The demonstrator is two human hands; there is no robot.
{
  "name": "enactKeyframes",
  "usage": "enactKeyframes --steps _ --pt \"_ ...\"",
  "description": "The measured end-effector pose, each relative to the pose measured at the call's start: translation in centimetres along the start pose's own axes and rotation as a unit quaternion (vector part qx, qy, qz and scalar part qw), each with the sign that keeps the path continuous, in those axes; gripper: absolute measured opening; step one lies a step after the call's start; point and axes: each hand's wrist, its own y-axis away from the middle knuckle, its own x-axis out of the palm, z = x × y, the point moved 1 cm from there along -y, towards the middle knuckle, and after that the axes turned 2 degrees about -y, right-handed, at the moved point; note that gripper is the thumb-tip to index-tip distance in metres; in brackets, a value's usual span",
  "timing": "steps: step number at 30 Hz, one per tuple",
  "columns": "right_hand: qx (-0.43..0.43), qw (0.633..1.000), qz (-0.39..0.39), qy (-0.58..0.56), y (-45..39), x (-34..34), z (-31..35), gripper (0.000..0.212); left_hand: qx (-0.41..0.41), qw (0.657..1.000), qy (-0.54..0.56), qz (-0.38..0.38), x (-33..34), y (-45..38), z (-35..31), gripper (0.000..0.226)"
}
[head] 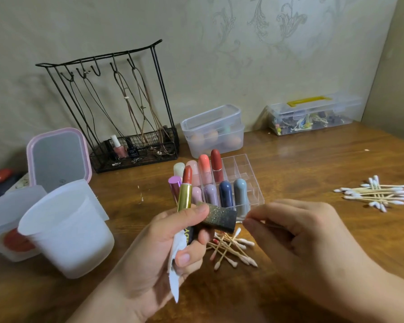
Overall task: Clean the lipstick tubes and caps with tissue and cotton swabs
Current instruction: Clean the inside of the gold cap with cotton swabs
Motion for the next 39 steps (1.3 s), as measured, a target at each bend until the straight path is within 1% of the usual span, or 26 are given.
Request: enactKeyframes --steps 1,3,7,10,11,14,18,21,24,25,27,29,30,32,34,36,39 --pt "-0.007 1.000 0.016 -0.008 0.1 0.1 0.1 0.014 0.003 1.000 -0.002 -0.004 0.2 0.1 0.0 0.017" --pt "-0.019 0.998 0.045 -0.029 0.1 0.0 0.2 0.018 0.007 1.000 -0.014 -0.014 0.4 0.1 -0.1 0.020" --pt "-0.014 1.000 0.012 -0.010 -0.1 -0.3 -0.1 0.019 0.011 1.000 -0.019 -0.017 0.4 0.1 -0.1 0.011" --pt "-0.033 0.998 0.047 -0.016 0.1 0.0 0.3 0.025 0.008 0.999 -0.020 -0.025 0.2 -0.1 0.1 0.015" --pt "-0.027 0.998 0.045 -0.016 0.1 -0.1 0.3 0.025 0.008 0.999 -0.018 -0.026 0.2 -0.1 0.1 0.017" --pt "-0.002 1.000 0.005 -0.001 0.0 -0.2 0.0 0.022 0.010 0.999 -0.020 -0.023 0.2 -0.1 0.1 0.021" --pt "0.002 0.998 0.056 -0.004 0.5 0.1 0.5 0.028 0.009 0.999 -0.014 -0.032 0.0 -0.2 0.3 0.027" --pt "0.003 0.997 0.067 -0.037 0.4 -0.2 1.0 0.011 0.017 0.999 -0.025 -0.029 0.1 -0.2 0.3 0.029" --pt "0.034 0.991 0.069 -0.108 0.2 -0.5 1.2 0.012 0.039 0.997 -0.056 -0.022 0.1 -0.1 0.3 0.020" --pt "0.058 0.987 0.055 -0.142 0.3 -0.5 1.1 0.014 0.042 0.997 -0.062 -0.019 0.1 -0.1 0.2 0.020" --pt "0.101 0.977 0.013 -0.189 0.4 -0.6 0.8 0.019 0.041 0.997 -0.069 -0.015 0.1 -0.1 0.3 0.032" --pt "0.106 0.979 0.001 -0.173 0.5 -0.4 0.7 0.022 0.045 0.996 -0.080 -0.016 -0.1 0.0 0.2 0.041" --pt "0.103 0.984 0.008 -0.147 0.5 -0.3 0.8 0.023 0.052 0.995 -0.086 -0.015 -0.1 0.0 0.2 0.041" --pt "0.103 0.989 0.041 -0.100 0.4 -0.2 0.9 0.022 0.068 0.992 -0.102 -0.015 -0.1 0.1 0.0 0.034" --pt "0.094 0.990 0.090 -0.061 0.4 -0.3 0.9 0.021 0.086 0.988 -0.125 -0.013 0.0 0.0 0.0 0.024" --pt "0.085 0.987 0.121 -0.055 0.2 -0.5 1.1 0.022 0.101 0.983 -0.154 -0.011 0.2 0.1 0.0 0.023" --pt "0.084 0.990 0.100 -0.062 0.3 -0.8 1.0 0.023 0.119 0.977 -0.178 -0.017 0.4 0.1 0.1 0.029"
